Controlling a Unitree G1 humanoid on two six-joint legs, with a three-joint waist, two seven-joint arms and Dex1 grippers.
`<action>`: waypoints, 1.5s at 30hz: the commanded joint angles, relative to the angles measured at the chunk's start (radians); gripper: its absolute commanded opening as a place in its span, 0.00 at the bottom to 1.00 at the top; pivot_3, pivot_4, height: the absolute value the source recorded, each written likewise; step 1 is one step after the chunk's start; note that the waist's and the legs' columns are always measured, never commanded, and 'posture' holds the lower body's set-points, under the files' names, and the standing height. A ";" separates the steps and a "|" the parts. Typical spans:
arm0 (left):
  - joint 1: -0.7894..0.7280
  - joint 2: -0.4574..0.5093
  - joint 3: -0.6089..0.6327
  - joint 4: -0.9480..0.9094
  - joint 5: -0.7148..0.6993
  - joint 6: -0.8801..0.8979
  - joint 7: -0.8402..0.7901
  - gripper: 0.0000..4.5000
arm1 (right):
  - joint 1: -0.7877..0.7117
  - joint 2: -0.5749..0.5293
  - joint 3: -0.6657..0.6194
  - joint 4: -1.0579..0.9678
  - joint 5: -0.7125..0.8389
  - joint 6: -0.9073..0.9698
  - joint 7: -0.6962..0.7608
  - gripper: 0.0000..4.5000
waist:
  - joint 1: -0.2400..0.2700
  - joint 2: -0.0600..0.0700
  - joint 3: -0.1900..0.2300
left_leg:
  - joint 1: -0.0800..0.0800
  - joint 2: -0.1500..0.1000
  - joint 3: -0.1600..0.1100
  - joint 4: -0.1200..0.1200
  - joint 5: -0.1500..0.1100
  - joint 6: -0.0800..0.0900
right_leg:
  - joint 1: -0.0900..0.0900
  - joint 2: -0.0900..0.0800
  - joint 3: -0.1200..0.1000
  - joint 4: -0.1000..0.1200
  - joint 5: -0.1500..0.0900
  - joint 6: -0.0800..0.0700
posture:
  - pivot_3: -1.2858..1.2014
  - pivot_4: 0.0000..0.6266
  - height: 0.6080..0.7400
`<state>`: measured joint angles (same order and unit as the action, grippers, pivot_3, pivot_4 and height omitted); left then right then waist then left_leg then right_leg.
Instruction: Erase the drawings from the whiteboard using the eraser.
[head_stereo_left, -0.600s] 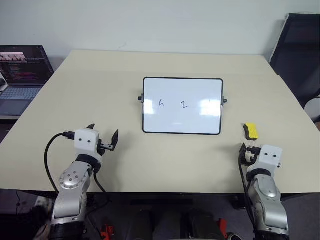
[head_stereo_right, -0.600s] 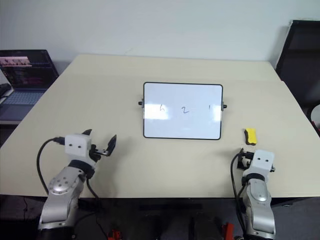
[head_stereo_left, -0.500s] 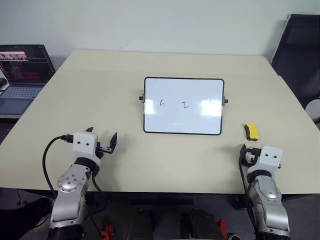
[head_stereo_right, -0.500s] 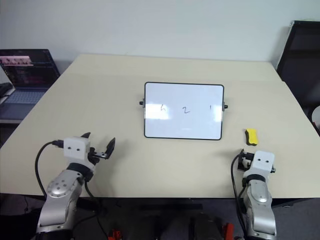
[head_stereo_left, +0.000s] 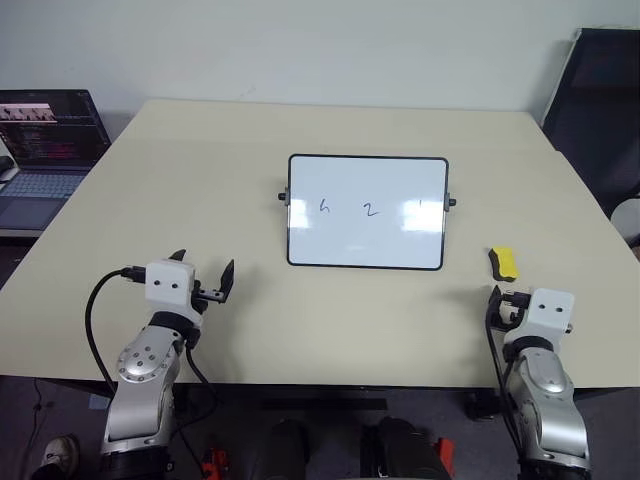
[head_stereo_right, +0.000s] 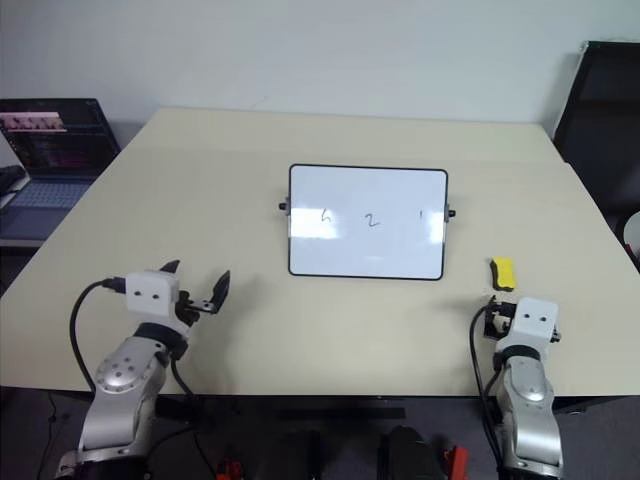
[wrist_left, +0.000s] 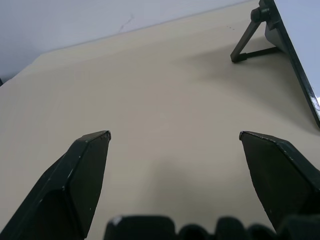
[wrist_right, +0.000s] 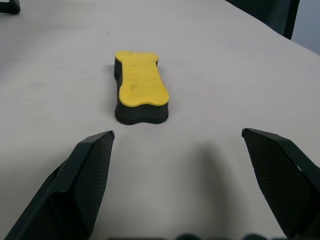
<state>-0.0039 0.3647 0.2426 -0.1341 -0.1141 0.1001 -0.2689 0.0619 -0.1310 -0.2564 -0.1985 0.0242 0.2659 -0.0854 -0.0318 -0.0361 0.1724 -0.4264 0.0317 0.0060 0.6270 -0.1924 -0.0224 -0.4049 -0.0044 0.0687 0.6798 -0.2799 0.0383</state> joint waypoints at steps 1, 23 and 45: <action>-0.013 -0.002 0.002 -0.047 -0.003 -0.005 0.011 1.00 | -0.003 -0.011 -0.016 -0.034 0.006 -0.005 0.004 0.99 | 0.000 0.000 0.000 | 0.000 0.000 0.000 0.000 0.000 0.000 | 0.000 0.000 0.000 0.000 0.000 0.000 | 0.52 0.24 1.00; -0.165 -0.001 -0.154 -0.227 -0.101 0.198 -0.137 1.00 | -0.279 -0.130 -0.012 -0.059 0.087 0.326 0.096 0.99 | 0.000 0.000 0.000 | 0.000 -0.002 0.003 0.002 0.000 0.000 | 0.001 0.001 -0.001 0.000 0.001 0.002 | 0.52 0.24 1.00; -0.298 0.077 -0.408 -0.151 -0.264 0.250 -0.603 1.00 | -0.551 -0.166 -0.017 0.198 0.095 0.585 0.080 0.99 | -0.003 0.001 0.001 | -0.001 -0.002 0.004 0.000 0.000 0.000 | -0.001 0.003 -0.001 0.000 0.001 -0.001 | 0.52 0.24 1.00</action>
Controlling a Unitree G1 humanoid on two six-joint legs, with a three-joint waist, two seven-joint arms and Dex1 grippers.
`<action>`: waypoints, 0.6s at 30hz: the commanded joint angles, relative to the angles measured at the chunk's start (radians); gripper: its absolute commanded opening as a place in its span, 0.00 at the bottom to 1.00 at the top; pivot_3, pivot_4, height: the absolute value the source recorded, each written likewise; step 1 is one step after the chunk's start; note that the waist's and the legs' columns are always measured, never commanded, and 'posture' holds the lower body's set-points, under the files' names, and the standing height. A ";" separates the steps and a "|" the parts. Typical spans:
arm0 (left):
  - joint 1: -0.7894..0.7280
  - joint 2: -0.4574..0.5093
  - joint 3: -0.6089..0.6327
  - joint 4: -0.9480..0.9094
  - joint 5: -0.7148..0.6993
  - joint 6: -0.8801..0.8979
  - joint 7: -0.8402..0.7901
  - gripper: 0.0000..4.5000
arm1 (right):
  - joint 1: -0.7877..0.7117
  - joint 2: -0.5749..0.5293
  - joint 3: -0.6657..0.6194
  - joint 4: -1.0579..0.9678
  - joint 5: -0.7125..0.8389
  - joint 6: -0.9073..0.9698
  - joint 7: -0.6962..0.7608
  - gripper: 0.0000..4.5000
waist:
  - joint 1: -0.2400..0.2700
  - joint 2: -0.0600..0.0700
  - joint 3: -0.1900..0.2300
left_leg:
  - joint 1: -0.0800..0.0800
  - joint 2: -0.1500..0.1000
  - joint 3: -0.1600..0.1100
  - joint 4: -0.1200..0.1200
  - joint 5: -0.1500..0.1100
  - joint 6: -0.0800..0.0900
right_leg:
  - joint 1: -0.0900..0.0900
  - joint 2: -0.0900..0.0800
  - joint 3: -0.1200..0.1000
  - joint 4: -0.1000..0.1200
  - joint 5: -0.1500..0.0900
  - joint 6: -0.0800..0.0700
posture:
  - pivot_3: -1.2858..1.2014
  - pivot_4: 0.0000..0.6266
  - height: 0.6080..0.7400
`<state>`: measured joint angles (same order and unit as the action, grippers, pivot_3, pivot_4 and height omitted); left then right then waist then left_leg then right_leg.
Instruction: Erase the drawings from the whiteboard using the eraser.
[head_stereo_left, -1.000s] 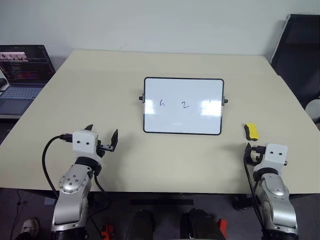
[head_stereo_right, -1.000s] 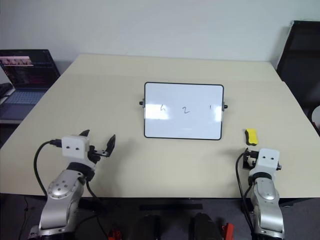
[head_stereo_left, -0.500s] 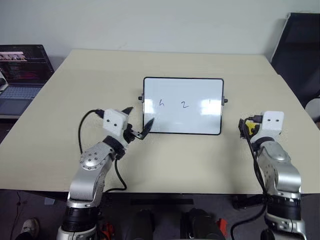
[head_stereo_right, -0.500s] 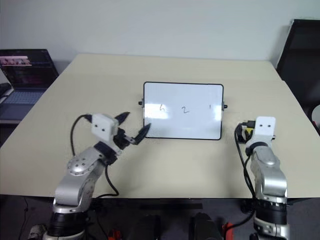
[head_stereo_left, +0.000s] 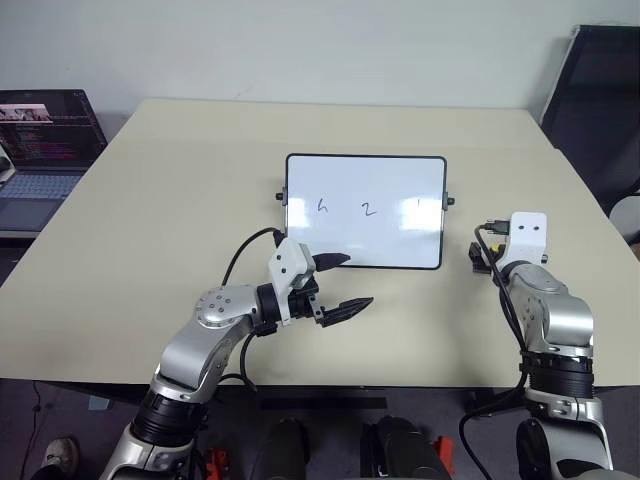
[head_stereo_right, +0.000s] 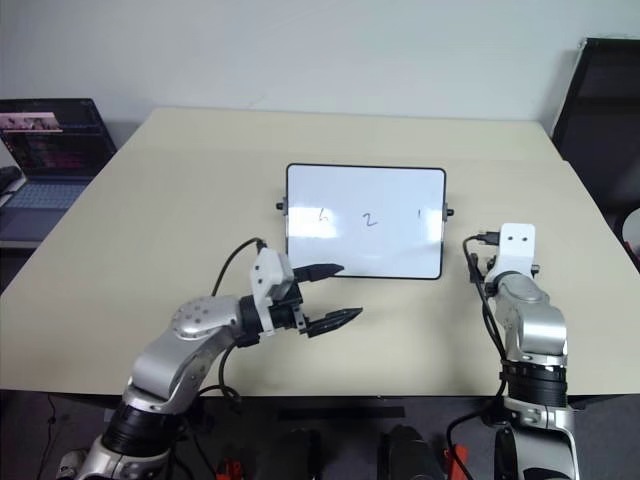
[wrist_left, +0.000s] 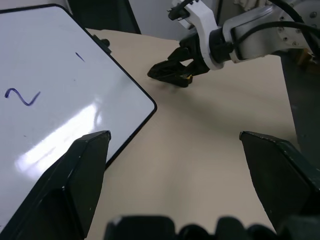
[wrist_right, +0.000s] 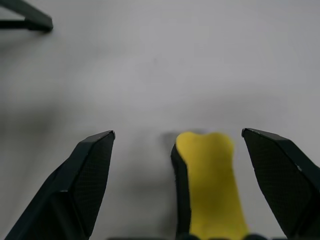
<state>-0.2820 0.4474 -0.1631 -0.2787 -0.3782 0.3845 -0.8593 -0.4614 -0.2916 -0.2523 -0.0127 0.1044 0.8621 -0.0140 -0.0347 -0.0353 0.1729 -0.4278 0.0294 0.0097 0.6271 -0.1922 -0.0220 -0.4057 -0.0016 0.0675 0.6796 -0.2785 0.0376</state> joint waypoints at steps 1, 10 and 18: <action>-0.019 -0.006 -0.002 -0.004 0.001 -0.038 -0.015 1.00 | -0.030 -0.007 -0.024 0.021 0.015 -0.016 0.010 0.99 | 0.000 0.000 0.000 | 0.000 0.000 0.000 0.000 0.000 0.000 | 0.000 0.000 0.000 0.000 0.000 0.000 | 0.52 0.24 1.00; -0.021 -0.008 -0.007 0.012 0.025 -0.073 -0.014 1.00 | -0.064 -0.019 -0.054 0.101 0.015 -0.047 -0.001 0.99 | 0.000 0.000 0.000 | 0.000 0.000 0.000 0.000 0.000 0.000 | 0.000 0.000 0.000 0.000 0.000 0.000 | 0.52 0.24 1.00; -0.018 -0.005 -0.004 0.009 0.030 -0.077 -0.017 1.00 | -0.061 -0.004 -0.091 0.089 0.029 -0.026 -0.035 0.99 | 0.000 0.000 0.000 | 0.000 0.000 0.000 0.000 0.000 0.000 | 0.000 0.000 0.000 0.000 0.000 0.000 | 0.52 0.24 1.00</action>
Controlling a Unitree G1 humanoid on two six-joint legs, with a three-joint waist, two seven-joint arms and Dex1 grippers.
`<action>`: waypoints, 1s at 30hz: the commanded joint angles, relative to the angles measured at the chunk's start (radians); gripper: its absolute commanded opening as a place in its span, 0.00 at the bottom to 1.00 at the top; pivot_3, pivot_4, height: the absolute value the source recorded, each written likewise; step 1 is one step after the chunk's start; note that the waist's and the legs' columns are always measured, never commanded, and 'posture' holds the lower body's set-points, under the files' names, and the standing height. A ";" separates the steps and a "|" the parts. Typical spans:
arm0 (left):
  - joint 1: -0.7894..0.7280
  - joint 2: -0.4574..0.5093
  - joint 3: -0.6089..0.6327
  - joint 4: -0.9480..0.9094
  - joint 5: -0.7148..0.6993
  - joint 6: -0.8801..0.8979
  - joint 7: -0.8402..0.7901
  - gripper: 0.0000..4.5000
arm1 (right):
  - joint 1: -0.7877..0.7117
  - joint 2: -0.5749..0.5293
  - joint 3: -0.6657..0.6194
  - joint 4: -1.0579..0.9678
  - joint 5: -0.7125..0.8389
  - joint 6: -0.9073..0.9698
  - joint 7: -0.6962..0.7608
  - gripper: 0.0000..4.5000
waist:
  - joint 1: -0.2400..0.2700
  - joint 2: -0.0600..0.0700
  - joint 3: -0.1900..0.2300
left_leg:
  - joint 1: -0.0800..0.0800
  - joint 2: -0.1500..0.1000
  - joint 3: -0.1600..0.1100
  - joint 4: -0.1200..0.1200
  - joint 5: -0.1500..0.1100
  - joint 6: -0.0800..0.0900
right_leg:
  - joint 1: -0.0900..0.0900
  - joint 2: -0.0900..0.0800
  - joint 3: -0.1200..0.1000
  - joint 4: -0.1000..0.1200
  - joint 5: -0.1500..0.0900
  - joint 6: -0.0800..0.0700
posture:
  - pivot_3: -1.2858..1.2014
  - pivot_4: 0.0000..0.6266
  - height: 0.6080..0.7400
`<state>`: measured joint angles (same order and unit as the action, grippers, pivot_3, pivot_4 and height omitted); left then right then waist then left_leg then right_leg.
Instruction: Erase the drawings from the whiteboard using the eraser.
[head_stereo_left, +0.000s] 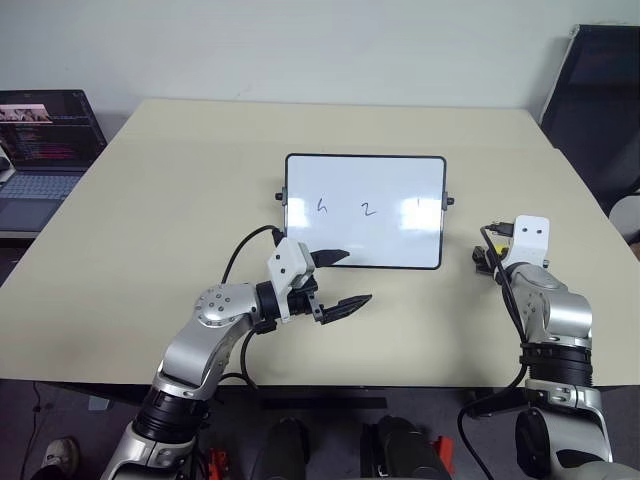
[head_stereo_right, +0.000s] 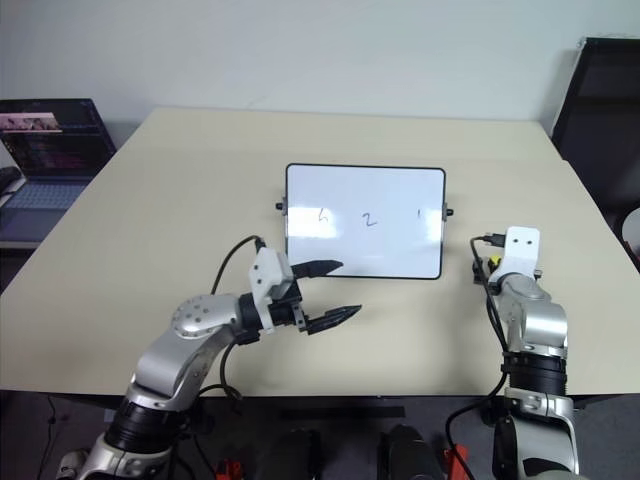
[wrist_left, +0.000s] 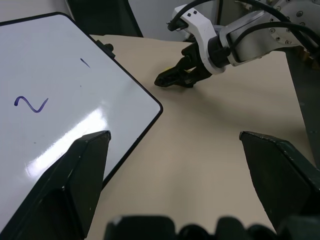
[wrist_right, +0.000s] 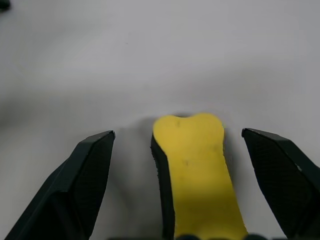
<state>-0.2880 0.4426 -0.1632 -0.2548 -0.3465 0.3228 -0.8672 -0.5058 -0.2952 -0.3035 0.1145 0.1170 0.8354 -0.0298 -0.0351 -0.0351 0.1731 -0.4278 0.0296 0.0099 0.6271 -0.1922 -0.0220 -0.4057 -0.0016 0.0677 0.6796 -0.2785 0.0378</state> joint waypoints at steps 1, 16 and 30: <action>-0.014 0.000 -0.005 -0.016 -0.002 -0.013 -0.008 1.00 | -0.013 0.005 -0.050 -0.054 0.024 0.011 -0.024 0.99 | 0.000 0.000 0.000 | 0.000 0.000 0.000 0.000 0.000 0.000 | 0.000 0.000 0.000 0.000 0.000 0.000 | 0.52 0.24 1.00; -0.055 -0.002 0.003 0.006 0.007 -0.018 -0.004 1.00 | 0.030 0.050 -0.093 -0.154 0.089 0.063 -0.027 0.99 | -0.001 0.000 0.000 | 0.000 0.000 0.000 0.000 0.000 0.000 | 0.000 0.000 0.000 0.000 0.000 0.001 | 0.52 0.24 1.00; -0.045 -0.015 0.001 -0.003 0.014 -0.018 0.011 1.00 | -0.008 0.001 -0.091 -0.138 0.114 0.160 -0.015 0.99 | -0.002 0.000 0.000 | 0.000 0.000 0.000 0.000 0.000 0.000 | 0.000 0.000 0.000 0.000 -0.001 0.001 | 0.52 0.24 1.00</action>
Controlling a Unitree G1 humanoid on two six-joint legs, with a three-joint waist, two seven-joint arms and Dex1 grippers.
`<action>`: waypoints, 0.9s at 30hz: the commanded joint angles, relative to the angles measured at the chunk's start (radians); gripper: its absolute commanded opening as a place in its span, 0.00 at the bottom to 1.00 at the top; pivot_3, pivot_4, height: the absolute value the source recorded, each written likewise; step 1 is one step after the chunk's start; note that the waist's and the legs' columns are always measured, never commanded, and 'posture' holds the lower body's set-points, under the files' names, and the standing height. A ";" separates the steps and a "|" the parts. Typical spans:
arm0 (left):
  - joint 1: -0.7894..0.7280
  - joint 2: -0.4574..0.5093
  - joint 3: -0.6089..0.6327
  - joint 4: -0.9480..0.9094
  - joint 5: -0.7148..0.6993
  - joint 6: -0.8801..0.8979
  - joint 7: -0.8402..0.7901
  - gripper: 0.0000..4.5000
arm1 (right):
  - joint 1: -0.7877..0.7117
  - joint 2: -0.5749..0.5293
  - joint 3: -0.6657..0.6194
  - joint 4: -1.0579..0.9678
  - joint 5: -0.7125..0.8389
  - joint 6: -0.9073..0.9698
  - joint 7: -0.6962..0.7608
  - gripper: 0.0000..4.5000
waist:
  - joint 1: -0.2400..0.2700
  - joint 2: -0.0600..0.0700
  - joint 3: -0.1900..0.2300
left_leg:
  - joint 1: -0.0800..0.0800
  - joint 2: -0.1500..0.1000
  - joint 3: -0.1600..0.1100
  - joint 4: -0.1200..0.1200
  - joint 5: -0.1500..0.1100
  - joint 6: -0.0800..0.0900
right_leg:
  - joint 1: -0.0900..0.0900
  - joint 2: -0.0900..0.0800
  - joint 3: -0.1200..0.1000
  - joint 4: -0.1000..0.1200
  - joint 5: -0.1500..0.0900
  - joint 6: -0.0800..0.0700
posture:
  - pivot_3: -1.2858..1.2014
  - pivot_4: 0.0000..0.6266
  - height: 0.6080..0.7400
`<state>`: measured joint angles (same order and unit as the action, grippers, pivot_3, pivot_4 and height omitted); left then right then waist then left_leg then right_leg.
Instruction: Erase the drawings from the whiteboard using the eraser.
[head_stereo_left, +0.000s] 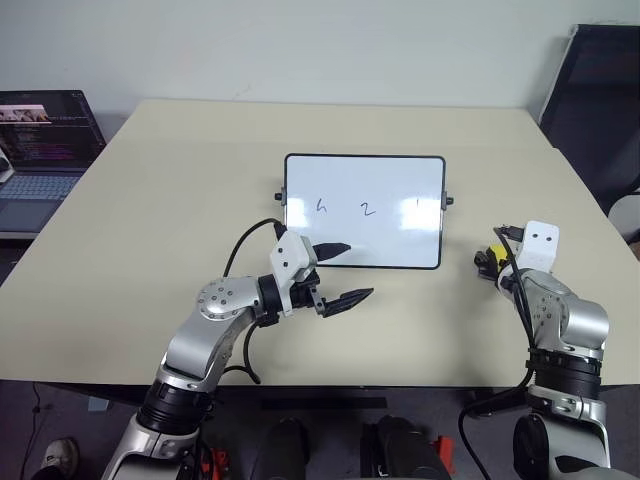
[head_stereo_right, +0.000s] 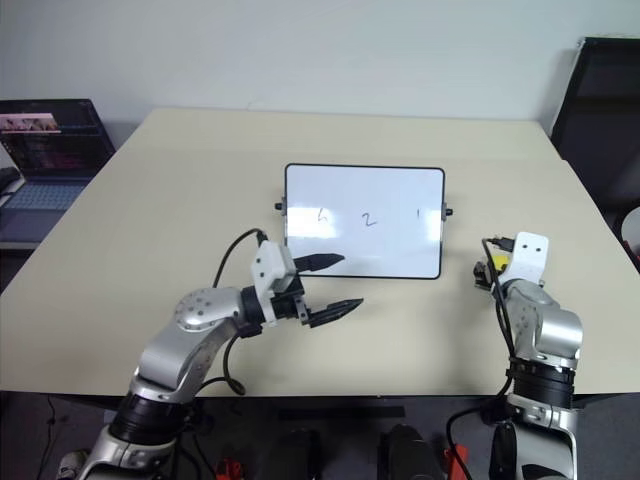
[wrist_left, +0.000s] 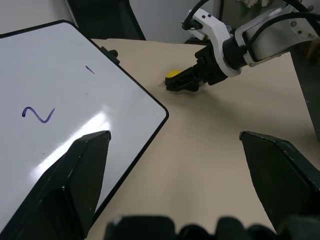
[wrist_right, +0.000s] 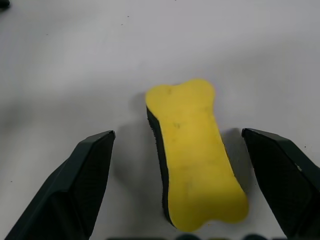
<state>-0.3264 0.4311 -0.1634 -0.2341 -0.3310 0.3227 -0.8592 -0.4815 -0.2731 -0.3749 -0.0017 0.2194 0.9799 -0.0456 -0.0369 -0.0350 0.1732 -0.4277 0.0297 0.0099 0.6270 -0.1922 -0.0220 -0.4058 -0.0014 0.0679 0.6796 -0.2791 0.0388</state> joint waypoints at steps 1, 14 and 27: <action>-0.006 -0.004 0.002 -0.023 -0.001 -0.019 0.004 1.00 | -0.037 -0.025 -0.019 -0.020 0.012 0.021 0.002 0.99 | 0.000 0.000 0.000 | 0.000 0.000 0.000 0.000 0.000 0.000 | 0.000 0.000 0.000 0.000 0.000 0.000 | 0.52 0.24 1.00; -0.004 0.002 0.008 -0.020 0.003 -0.027 0.007 1.00 | -0.052 -0.011 -0.033 0.005 0.013 0.019 -0.014 0.95 | 0.001 0.000 0.000 | 0.000 0.000 0.000 0.000 0.000 0.000 | 0.000 0.000 0.000 0.000 0.000 0.000 | 0.52 0.24 1.00; -0.004 0.013 0.017 -0.015 0.004 -0.031 0.006 1.00 | -0.059 0.014 -0.062 0.017 0.016 0.014 -0.047 0.22 | 0.001 0.000 0.000 | 0.000 0.000 0.000 0.000 0.000 0.000 | 0.000 0.000 0.000 0.000 0.000 0.000 | 0.52 0.24 1.00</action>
<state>-0.3244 0.4377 -0.1633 -0.2340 -0.3280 0.3155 -0.8543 -0.5232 -0.2586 -0.4158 0.0268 0.2231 1.0096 -0.0894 -0.0363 -0.0349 0.1732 -0.4280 0.0298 0.0099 0.6269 -0.1923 -0.0220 -0.4059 -0.0015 0.0679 0.6793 -0.2792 0.0389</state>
